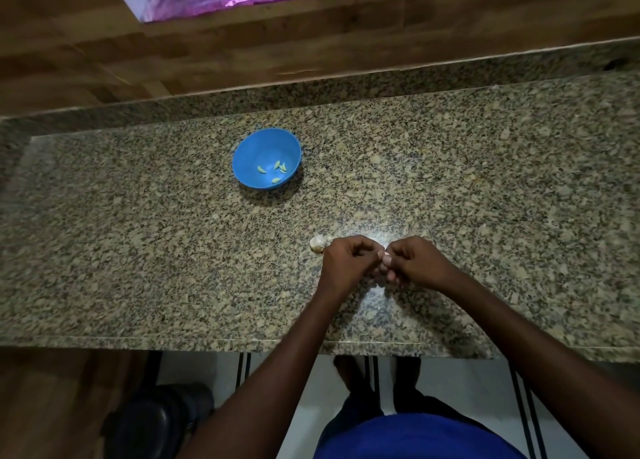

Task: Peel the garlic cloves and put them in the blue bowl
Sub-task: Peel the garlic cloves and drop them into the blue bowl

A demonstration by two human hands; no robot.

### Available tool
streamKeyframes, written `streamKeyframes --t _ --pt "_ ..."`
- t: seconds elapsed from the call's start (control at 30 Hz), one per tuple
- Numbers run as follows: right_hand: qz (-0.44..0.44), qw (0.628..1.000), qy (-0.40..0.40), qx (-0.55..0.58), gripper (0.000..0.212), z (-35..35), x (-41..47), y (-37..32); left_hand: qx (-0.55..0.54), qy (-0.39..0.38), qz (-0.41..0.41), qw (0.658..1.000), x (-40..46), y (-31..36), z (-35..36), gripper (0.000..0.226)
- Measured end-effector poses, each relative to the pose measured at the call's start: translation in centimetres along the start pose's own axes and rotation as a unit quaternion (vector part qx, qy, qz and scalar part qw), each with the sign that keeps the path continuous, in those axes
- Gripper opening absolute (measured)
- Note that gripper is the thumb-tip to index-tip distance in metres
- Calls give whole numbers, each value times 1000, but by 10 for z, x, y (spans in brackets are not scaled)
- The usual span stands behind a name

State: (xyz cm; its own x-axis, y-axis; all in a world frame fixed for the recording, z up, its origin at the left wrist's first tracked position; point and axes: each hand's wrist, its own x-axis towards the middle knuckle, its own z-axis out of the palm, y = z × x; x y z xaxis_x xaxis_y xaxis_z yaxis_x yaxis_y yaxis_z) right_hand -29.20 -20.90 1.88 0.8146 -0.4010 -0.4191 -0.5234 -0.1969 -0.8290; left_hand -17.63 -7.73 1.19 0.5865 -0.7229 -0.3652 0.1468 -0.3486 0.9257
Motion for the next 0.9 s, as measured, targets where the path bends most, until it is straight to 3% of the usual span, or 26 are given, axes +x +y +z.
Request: streamKeyframes --t 0.23,0.43,0.57,0.63,0.7,0.77,0.83,0.9 --pt "-34 997 -10 -67 38 -4 -1 -7 -19 -37 7 999 0 7 -3 17" --pt "52 987 -55 143 36 -5 0 -8 -6 -35 15 999 0 8 -9 12" --pt "138 929 -107 325 36 0 1 -6 0 -26 22 999 1 10 -10 9" --pt "153 912 -116 363 37 4 -1 -7 9 -18 17 1000 1 11 -11 7" --pt "122 948 -72 284 42 8 -5 -9 65 -7 14 998 1 10 -11 6" --pt "43 993 -1 108 45 14 -7 -11 161 4 31 986 2 9 -11 9" --pt "-28 994 62 -90 44 22 -3 -7 221 9 44 974 4 10 -10 14" --pt "-73 969 120 -201 39 31 -3 -2 218 10 18 976 7 10 -10 17"
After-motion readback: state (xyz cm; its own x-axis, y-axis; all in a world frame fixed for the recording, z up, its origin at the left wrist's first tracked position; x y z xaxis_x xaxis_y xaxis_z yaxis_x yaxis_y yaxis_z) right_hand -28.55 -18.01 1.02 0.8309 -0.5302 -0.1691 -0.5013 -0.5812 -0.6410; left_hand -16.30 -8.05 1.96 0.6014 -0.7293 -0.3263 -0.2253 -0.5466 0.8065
